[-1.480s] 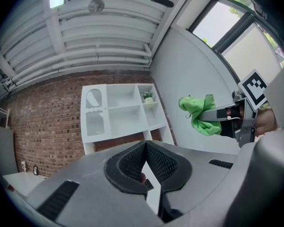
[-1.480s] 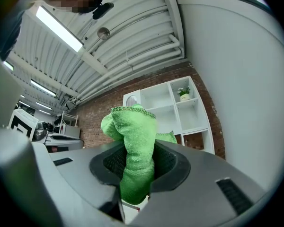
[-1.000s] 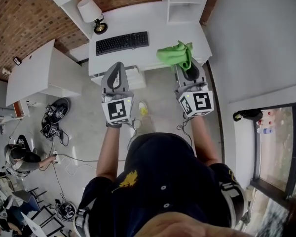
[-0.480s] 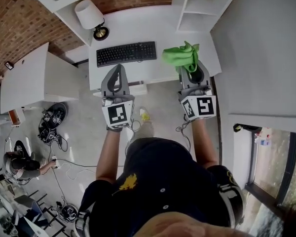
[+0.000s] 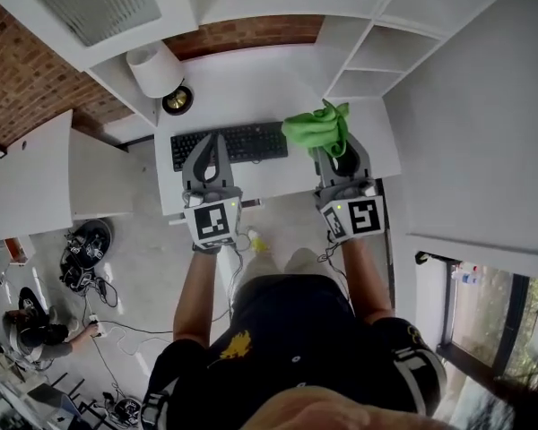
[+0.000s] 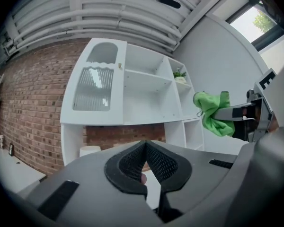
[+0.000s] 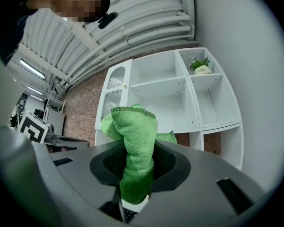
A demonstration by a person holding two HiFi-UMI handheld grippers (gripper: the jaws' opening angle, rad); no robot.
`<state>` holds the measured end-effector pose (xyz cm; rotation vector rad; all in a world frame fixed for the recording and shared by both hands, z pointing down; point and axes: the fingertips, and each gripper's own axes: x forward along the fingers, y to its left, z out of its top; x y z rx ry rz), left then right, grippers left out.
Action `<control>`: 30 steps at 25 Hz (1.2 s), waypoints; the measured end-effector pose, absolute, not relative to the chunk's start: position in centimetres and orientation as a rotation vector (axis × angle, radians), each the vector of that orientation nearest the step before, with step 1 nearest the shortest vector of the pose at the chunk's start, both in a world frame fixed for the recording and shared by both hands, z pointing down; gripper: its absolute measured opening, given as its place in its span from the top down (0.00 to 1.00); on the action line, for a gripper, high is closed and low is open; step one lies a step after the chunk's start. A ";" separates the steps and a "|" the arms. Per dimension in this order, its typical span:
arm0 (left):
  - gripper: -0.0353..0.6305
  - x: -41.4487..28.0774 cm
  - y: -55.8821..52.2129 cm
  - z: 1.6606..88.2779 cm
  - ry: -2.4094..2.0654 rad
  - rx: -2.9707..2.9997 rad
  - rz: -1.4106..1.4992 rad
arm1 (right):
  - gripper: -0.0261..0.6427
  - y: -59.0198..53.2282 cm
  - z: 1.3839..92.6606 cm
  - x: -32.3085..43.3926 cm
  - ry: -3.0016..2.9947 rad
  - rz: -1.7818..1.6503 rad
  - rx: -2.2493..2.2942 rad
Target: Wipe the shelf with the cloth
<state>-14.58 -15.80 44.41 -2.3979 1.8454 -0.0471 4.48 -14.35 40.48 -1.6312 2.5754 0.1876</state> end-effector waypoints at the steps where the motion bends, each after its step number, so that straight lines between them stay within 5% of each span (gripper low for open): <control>1: 0.92 -14.3 -16.3 44.3 1.843 -2.401 -0.042 | 0.81 -14.7 40.7 4.7 2.579 0.182 -1.634; 18: 0.92 -11.8 -27.1 38.9 2.038 -2.131 -0.017 | 0.81 -29.3 33.9 3.4 2.725 0.302 -1.089; 30: 0.92 -14.4 -31.6 36.6 1.970 -2.176 -0.052 | 0.81 -41.8 21.8 -4.0 2.871 1.020 -1.057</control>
